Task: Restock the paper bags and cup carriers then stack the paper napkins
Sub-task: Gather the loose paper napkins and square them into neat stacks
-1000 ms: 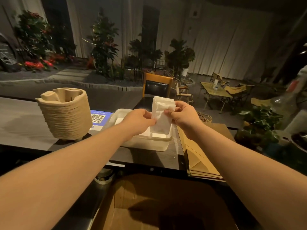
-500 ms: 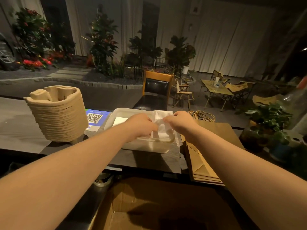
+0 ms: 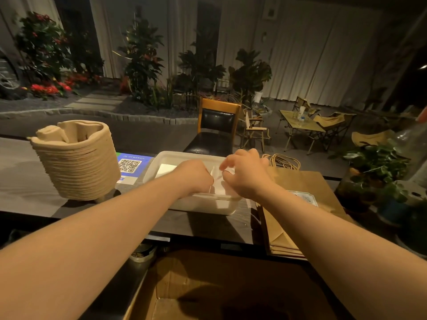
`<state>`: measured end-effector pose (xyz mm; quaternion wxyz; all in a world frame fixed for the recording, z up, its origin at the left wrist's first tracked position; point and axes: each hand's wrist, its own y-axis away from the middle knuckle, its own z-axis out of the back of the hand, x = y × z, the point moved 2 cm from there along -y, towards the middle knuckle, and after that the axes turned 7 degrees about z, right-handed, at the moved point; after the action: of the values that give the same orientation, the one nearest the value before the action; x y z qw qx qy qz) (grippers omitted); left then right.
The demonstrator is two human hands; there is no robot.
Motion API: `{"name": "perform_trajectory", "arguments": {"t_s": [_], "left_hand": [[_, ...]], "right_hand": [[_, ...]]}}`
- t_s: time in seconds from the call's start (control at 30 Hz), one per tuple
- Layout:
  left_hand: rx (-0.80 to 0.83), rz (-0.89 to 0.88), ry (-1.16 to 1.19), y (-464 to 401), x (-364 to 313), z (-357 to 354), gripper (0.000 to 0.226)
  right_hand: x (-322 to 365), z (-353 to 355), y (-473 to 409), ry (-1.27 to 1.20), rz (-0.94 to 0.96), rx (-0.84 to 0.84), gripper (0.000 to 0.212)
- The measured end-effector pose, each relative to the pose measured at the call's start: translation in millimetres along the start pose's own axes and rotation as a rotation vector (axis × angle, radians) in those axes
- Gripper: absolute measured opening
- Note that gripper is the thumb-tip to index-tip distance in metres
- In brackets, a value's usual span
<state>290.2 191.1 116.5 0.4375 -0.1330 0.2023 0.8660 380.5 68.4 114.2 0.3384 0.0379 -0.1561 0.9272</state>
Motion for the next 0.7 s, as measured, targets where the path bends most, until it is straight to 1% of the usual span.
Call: {"name": "perform_trajectory", "arguments": {"t_s": [0.1,0.2,0.3,0.37,0.53,0.63,0.7], "left_hand": [[0.029,-0.020,-0.071,1,-3,0,0.032],[-0.004,-0.080,-0.100,4,-8,0,0.037],[-0.013,-0.102,-0.133,3,-10,-4,0.036],[-0.022,-0.093,-0.088,1,-8,-6,0.034],[-0.096,-0.089,0.083,3,-4,-6,0.031],[-0.121,-0.092,0.201,5,-3,-7,0.033],[-0.139,-0.105,0.281,10,-4,-5,0.034]], "right_hand": [[1,-5,-7,0.083,0.035,0.158,0.026],[0,-8,-11,0.126,0.056,0.223,0.027],[0,-11,-14,0.139,0.044,0.284,0.028],[0,-12,-15,0.121,0.018,0.282,0.029],[-1,-9,-9,0.076,-0.024,0.177,0.030],[-1,-6,-2,0.072,-0.043,0.181,0.027],[1,0,5,0.036,-0.044,0.124,0.029]]}}
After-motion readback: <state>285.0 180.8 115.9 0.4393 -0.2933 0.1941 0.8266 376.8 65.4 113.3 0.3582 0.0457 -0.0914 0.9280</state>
